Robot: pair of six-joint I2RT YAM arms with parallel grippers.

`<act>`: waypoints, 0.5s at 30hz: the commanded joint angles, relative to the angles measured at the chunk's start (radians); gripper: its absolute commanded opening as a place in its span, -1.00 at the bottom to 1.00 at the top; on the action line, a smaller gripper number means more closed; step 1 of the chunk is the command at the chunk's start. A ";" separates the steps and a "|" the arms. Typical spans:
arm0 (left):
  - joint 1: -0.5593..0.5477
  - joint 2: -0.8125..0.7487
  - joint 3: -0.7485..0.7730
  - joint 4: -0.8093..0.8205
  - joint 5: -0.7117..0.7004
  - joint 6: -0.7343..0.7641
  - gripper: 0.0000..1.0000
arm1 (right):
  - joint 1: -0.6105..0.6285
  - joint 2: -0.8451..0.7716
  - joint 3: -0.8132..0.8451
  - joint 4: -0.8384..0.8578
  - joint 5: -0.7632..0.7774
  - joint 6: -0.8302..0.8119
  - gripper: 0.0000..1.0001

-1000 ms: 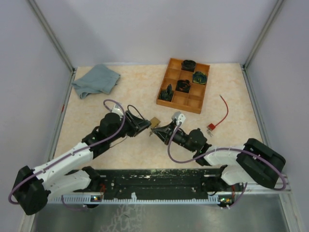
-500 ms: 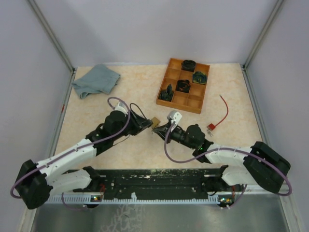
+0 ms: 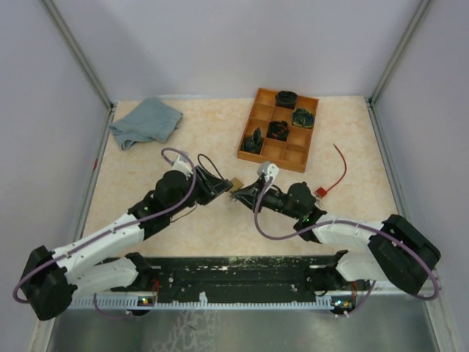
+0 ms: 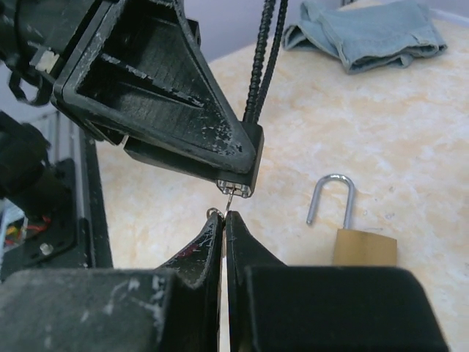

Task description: Unlock with the key

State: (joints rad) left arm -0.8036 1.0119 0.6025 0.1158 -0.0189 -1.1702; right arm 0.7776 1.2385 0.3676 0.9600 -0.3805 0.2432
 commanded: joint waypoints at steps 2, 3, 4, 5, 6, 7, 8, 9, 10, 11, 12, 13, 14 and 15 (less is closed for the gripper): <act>-0.072 0.044 0.017 -0.091 0.224 -0.007 -1.00 | 0.056 -0.035 0.158 0.065 0.052 -0.149 -1.00; -0.073 0.054 0.017 -0.075 0.242 0.002 -1.00 | 0.025 -0.027 0.149 0.117 0.022 -0.105 -1.00; -0.081 0.061 0.016 -0.059 0.256 0.009 -1.00 | -0.008 -0.015 0.139 0.188 -0.012 -0.019 -1.00; -0.087 0.063 0.014 -0.040 0.266 0.017 -1.00 | -0.034 -0.001 0.130 0.250 -0.033 0.013 -1.00; -0.093 0.062 0.013 -0.029 0.271 0.023 -1.00 | -0.045 0.010 0.125 0.287 -0.031 0.042 -1.00; -0.098 0.059 0.017 -0.034 0.270 0.023 -1.00 | -0.045 0.011 0.134 0.269 -0.016 0.014 -1.00; -0.101 0.059 0.023 -0.051 0.264 0.022 -1.00 | -0.033 0.007 0.155 0.203 0.009 -0.035 -1.00; -0.104 0.060 0.033 -0.078 0.249 0.021 -1.00 | -0.011 -0.003 0.179 0.113 0.056 -0.119 -1.00; -0.106 0.063 0.043 -0.109 0.236 0.021 -1.00 | 0.014 -0.005 0.202 0.026 0.096 -0.193 -1.00; -0.109 0.068 0.046 -0.124 0.225 0.019 -1.00 | 0.027 0.000 0.221 0.008 0.113 -0.219 -1.00; -0.110 0.073 0.044 -0.121 0.221 0.018 -1.00 | 0.029 0.007 0.224 0.027 0.104 -0.216 -1.00; -0.113 0.077 0.037 -0.097 0.226 0.017 -1.00 | 0.026 0.011 0.219 0.057 0.084 -0.194 -1.00; -0.116 0.084 0.031 -0.072 0.237 0.019 -1.00 | 0.003 0.019 0.209 0.130 0.030 -0.129 -1.00; -0.118 0.089 0.024 -0.042 0.251 0.022 -1.00 | -0.028 0.039 0.190 0.256 -0.032 -0.012 -1.00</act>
State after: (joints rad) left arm -0.8124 1.0622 0.6277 0.0643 -0.0635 -1.1320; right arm 0.7830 1.2552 0.4416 0.7757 -0.3798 0.1226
